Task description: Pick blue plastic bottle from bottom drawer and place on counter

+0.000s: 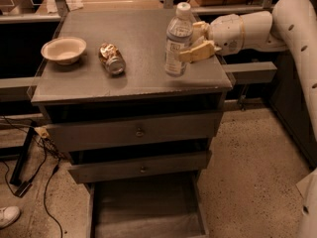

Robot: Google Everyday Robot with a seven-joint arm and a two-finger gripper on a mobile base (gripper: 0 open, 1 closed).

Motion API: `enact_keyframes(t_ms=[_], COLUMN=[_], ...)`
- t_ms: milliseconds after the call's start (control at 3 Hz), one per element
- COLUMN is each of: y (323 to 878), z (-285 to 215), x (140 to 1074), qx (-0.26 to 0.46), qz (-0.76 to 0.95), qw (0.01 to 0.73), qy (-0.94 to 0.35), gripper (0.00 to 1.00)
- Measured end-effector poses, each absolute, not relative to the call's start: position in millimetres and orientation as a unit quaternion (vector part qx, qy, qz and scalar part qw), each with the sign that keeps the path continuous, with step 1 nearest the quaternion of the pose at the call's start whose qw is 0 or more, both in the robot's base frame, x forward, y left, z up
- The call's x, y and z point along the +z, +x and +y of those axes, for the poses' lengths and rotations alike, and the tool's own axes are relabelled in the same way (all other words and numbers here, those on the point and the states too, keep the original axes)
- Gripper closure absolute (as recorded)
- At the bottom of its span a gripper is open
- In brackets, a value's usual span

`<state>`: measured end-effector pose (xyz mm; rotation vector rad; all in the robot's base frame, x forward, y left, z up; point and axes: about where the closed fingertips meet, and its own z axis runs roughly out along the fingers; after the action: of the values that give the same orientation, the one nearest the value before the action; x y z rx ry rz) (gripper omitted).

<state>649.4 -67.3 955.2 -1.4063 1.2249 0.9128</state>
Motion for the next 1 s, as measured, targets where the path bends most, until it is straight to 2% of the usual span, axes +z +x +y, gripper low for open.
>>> enact_keyframes(t_ms=[1000], y=[660.0], z=[-64.3], x=[933.9], qx=[0.403], qz=[0.520], qw=[0.463], qy=[-0.594], gripper=[1.00])
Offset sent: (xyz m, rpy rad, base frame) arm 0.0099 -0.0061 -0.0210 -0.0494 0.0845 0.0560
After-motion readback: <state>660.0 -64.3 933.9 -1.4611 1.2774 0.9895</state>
